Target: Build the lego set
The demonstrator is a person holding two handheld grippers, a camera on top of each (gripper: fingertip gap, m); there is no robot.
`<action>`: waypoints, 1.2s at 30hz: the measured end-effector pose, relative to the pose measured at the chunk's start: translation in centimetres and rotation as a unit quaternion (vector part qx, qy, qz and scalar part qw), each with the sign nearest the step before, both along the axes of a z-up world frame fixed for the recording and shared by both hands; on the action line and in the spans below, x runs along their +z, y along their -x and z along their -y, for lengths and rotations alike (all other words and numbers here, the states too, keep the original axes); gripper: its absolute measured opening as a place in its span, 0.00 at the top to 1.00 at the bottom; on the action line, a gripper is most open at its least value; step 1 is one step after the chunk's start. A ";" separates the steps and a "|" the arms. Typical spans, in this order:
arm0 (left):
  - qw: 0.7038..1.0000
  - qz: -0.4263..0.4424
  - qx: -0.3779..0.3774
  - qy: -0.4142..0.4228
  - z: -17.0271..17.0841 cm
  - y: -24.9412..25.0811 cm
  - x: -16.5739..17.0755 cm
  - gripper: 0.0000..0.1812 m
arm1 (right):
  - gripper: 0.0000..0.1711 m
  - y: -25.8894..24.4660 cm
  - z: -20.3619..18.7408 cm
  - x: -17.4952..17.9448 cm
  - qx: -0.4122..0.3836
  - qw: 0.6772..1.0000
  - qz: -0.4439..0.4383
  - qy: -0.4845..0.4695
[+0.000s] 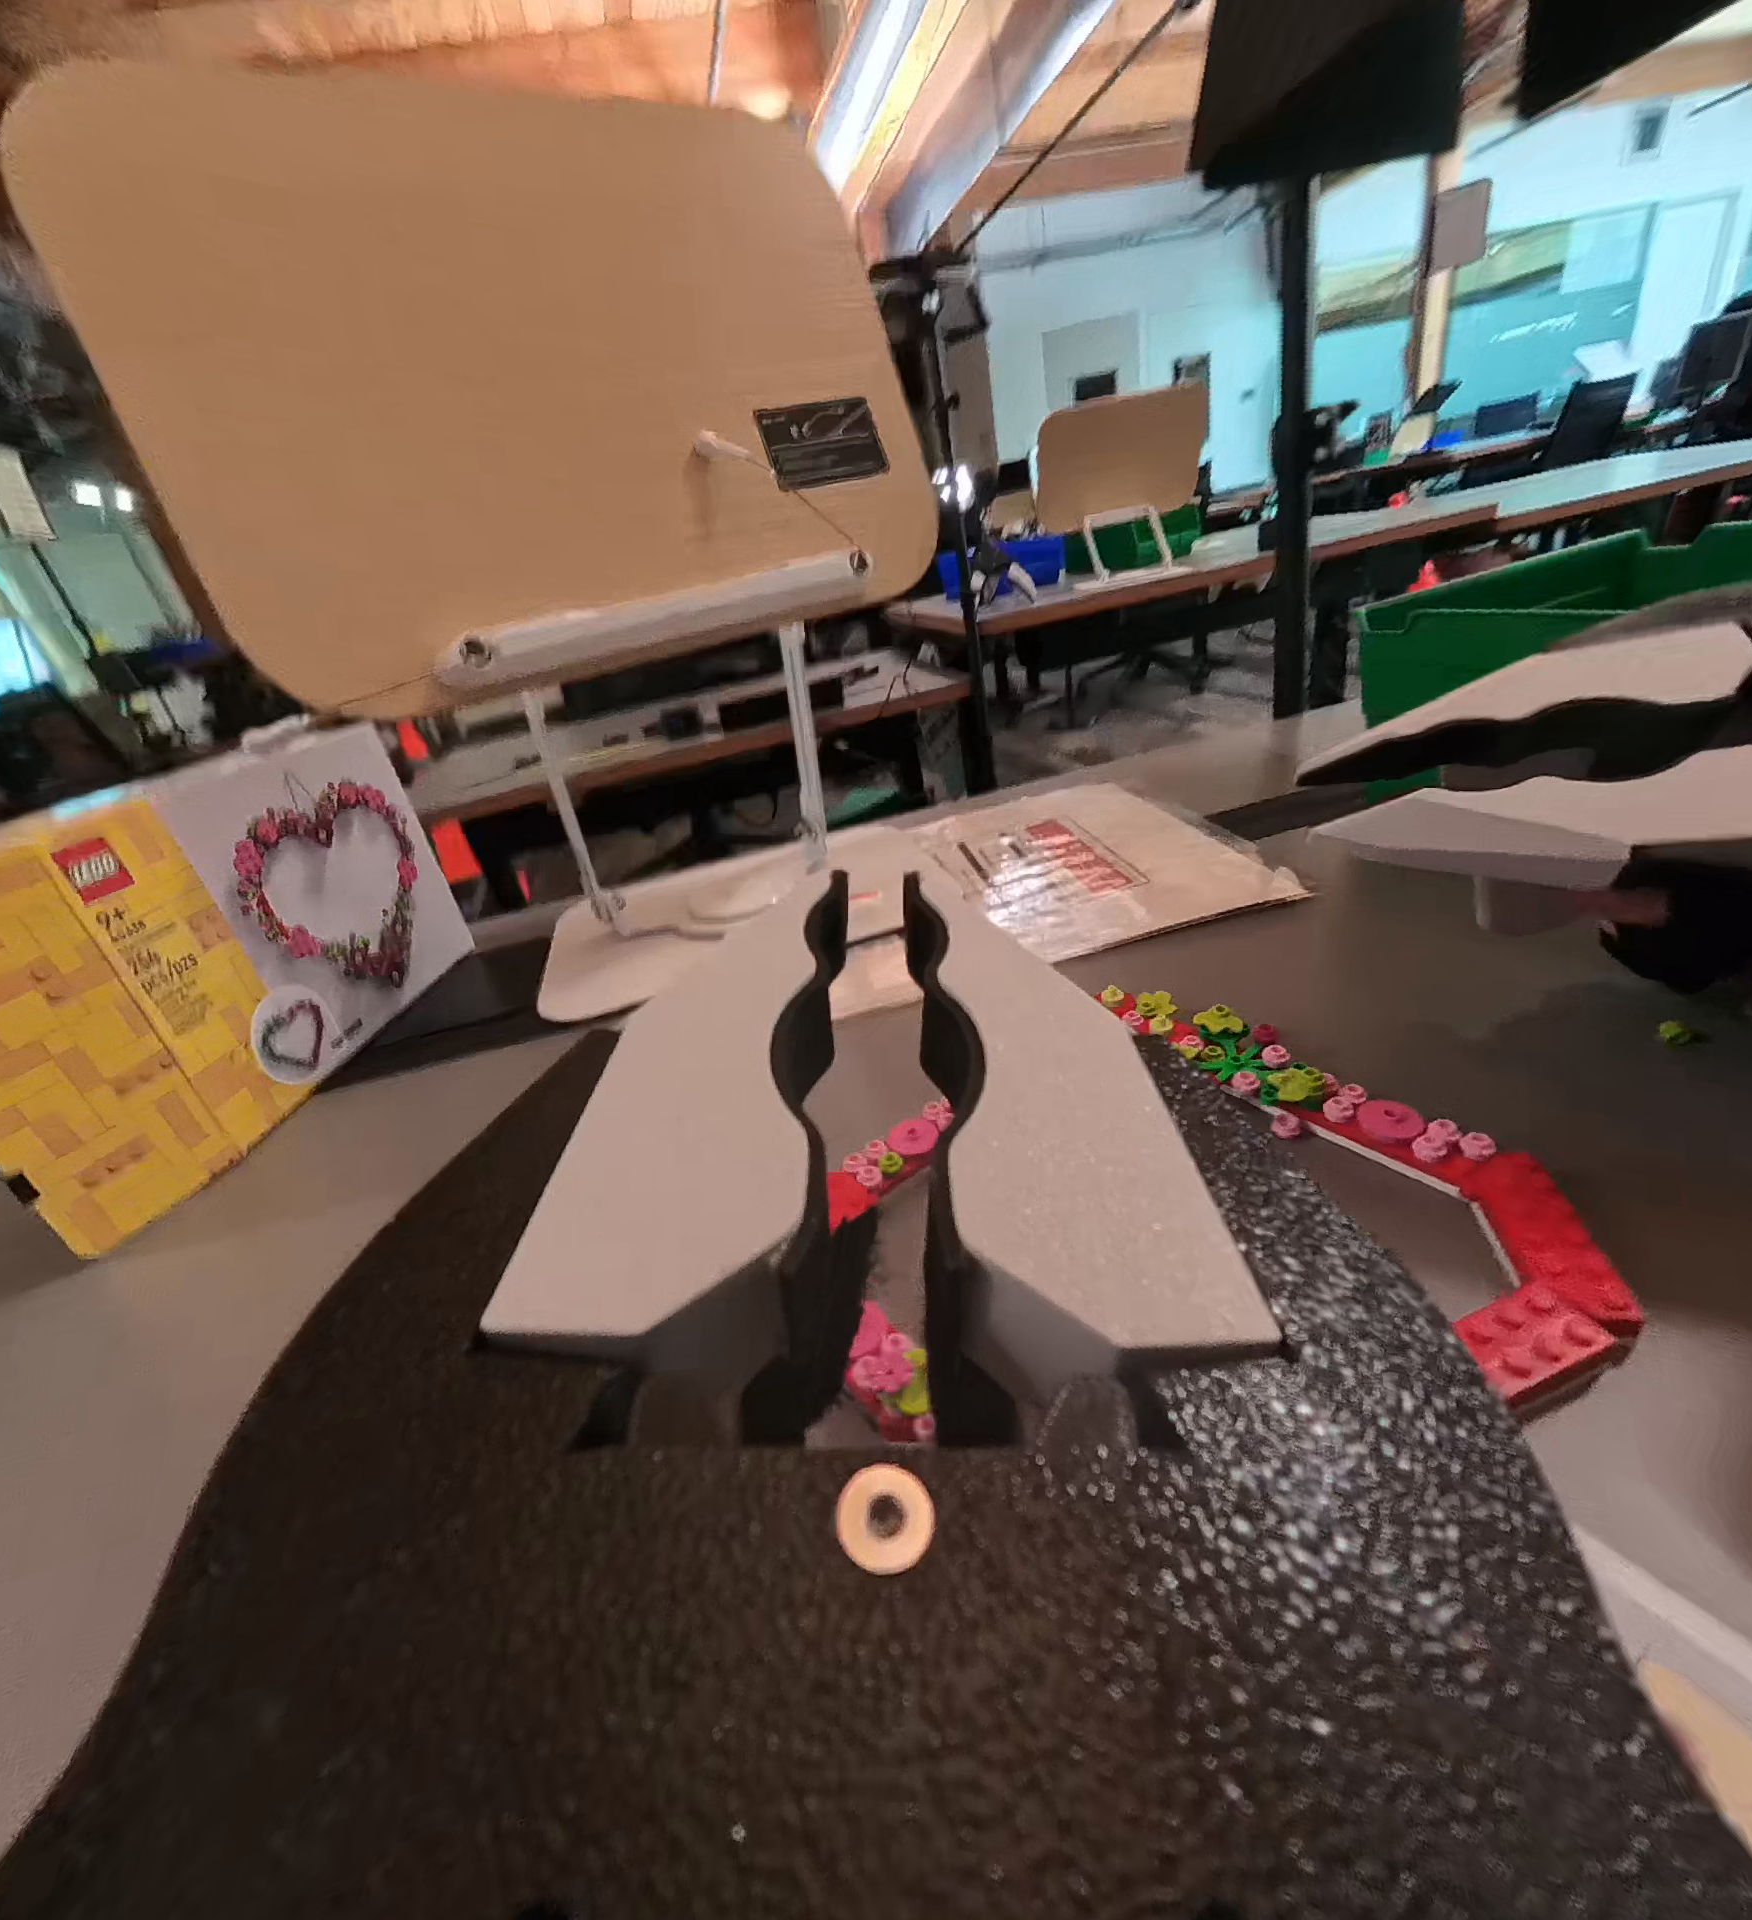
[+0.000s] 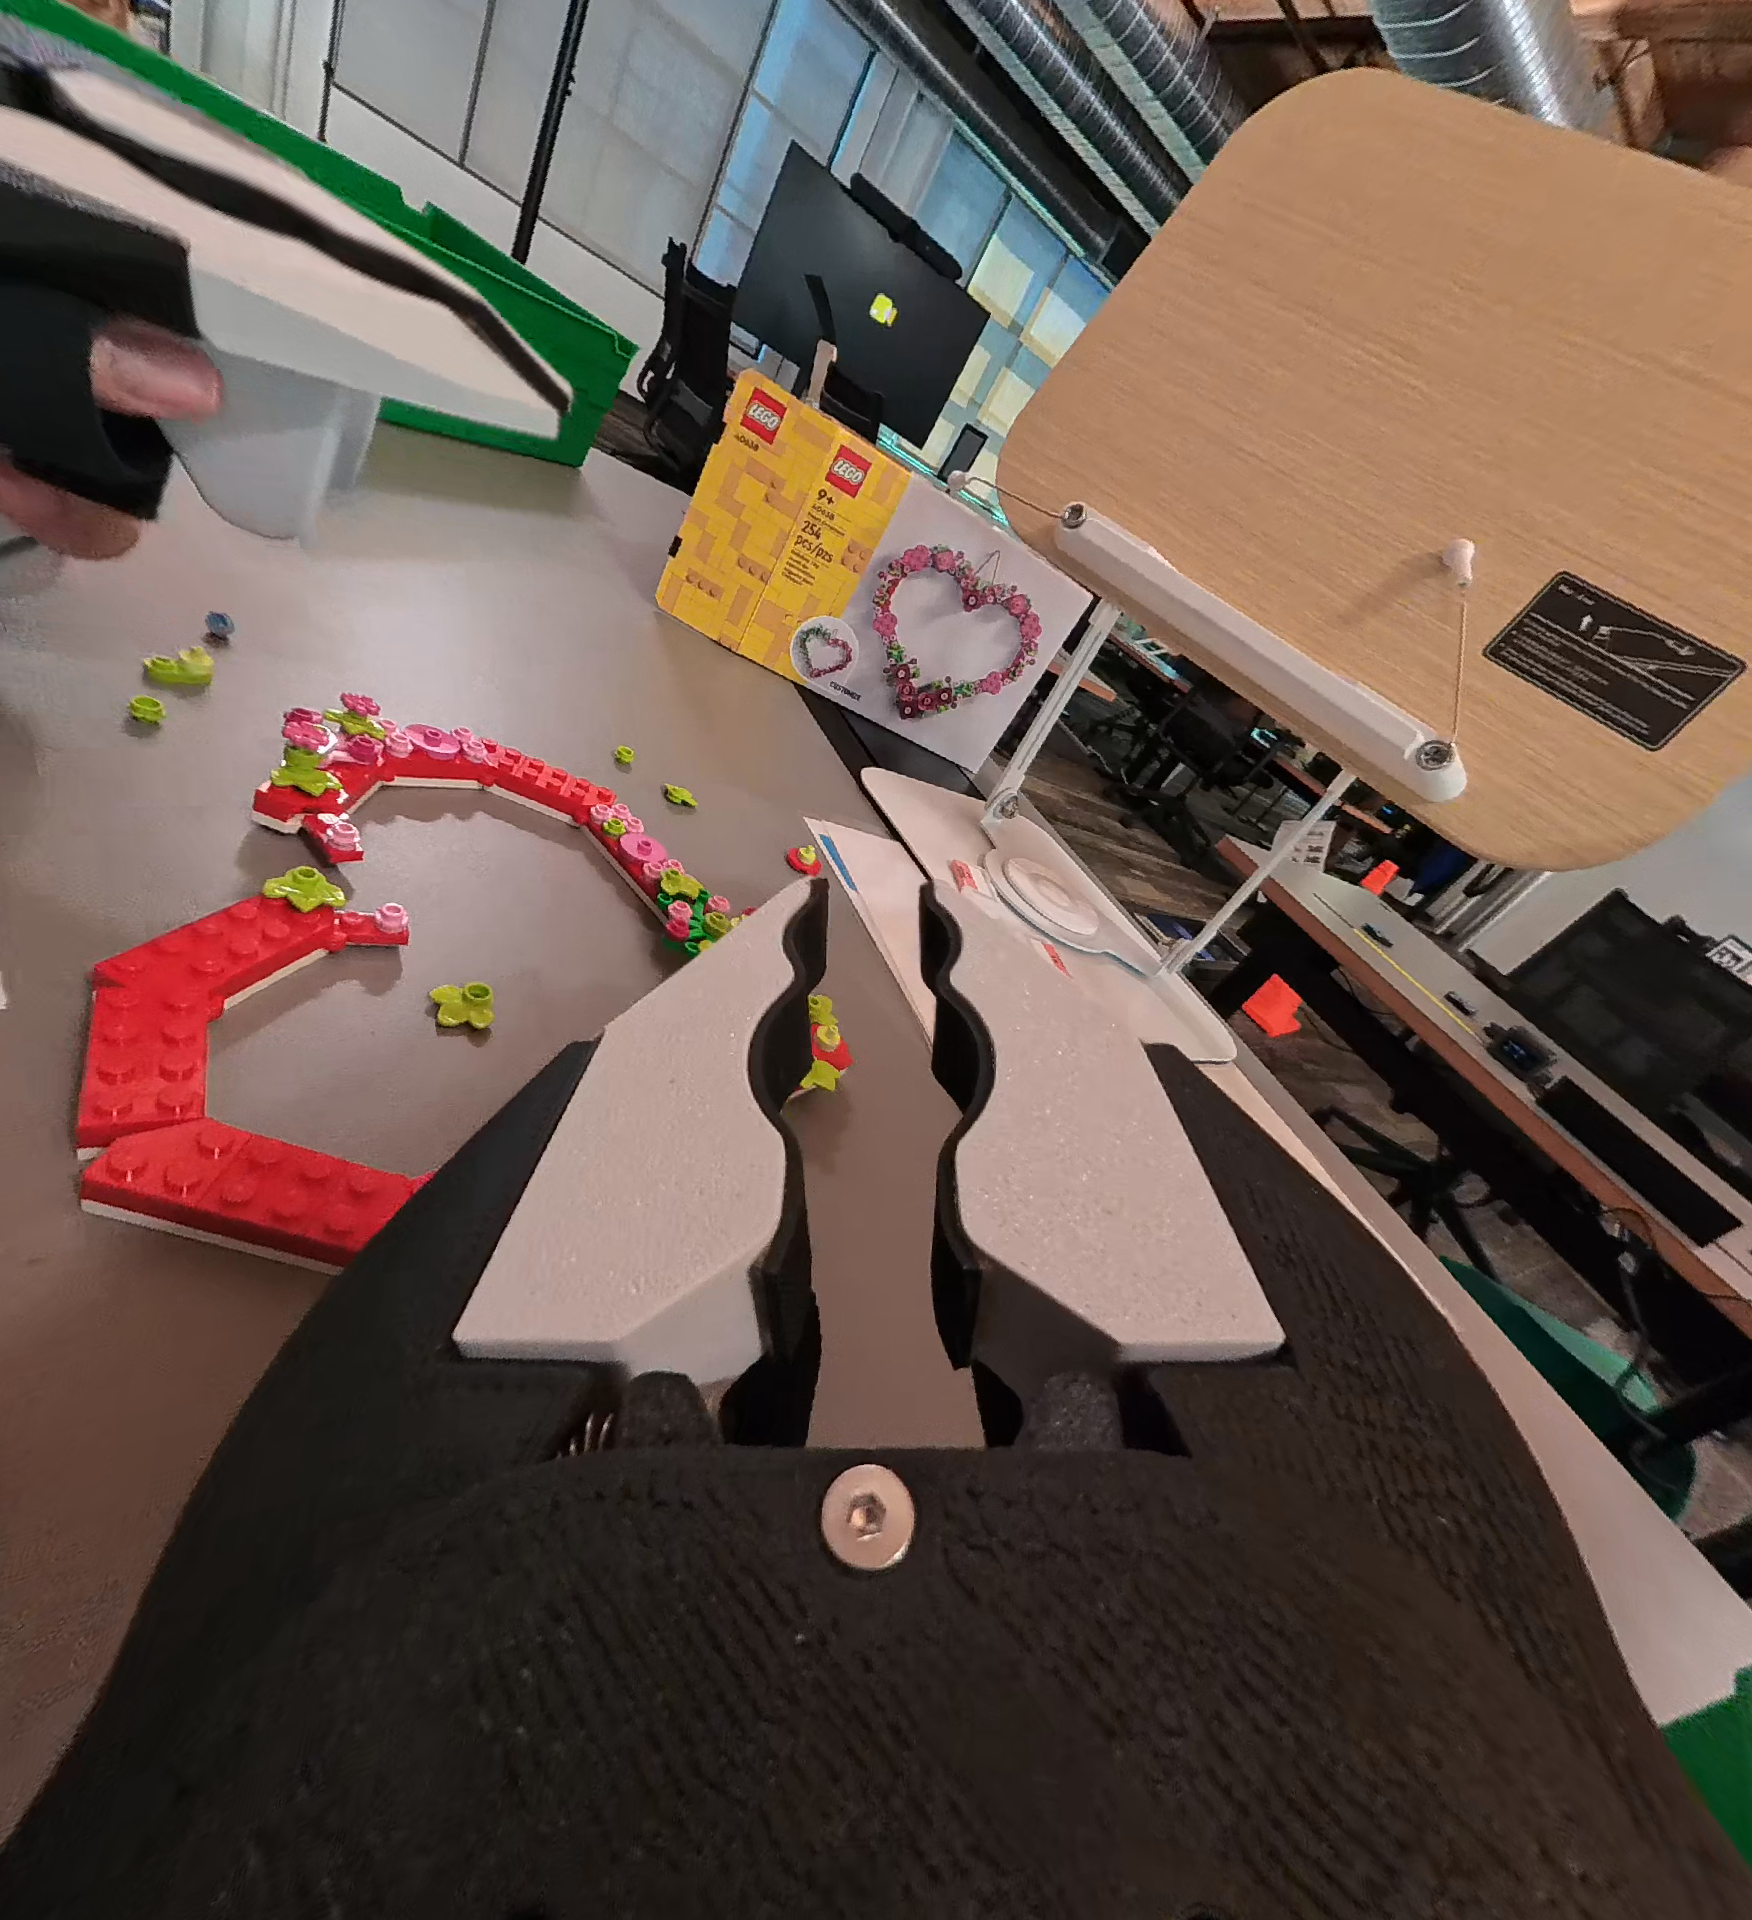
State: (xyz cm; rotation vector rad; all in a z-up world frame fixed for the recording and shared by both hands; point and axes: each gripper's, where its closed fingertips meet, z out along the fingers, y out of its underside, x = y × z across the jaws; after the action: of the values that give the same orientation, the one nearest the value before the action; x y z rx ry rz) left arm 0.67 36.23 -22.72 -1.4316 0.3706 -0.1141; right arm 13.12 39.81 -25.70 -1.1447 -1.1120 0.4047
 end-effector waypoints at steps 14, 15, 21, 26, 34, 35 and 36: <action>0.921 -0.141 -0.265 0.248 4.6 -12.0 -8.8 0.64 | 0.92 -0.5 -0.7 0.0 -0.017 1.000 -0.007 0.015; 0.912 -0.144 -0.276 0.268 5.0 -12.1 -9.2 0.62 | 0.92 -0.5 -0.7 0.0 -0.016 1.000 -0.009 0.017; 0.900 -0.170 -0.281 0.288 5.2 -11.5 -10.1 0.70 | 0.92 -0.4 -0.5 0.0 -0.012 1.000 -0.009 0.019; 0.894 -0.209 -0.276 0.285 5.4 -11.3 -10.9 0.77 | 0.92 -0.2 -0.2 0.1 -0.004 1.000 -0.011 0.022; 0.894 -0.207 -0.256 0.303 4.9 -10.2 -11.3 0.79 | 0.91 -0.4 -0.5 0.3 -0.008 0.999 -0.019 0.026; 0.895 -0.212 -0.251 0.302 4.8 -9.9 -11.3 0.79 | 0.91 -0.4 -0.4 0.2 -0.008 0.999 -0.017 0.025; 0.897 -0.218 -0.242 0.299 4.5 -9.5 -11.3 0.80 | 0.92 -0.3 -0.4 0.2 -0.007 1.000 -0.015 0.023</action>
State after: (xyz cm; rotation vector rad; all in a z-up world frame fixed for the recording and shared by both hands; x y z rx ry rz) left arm 10.14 31.69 -34.01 -1.9473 1.1410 -0.3361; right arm 13.43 40.17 -25.50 -1.1840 -1.0726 0.4368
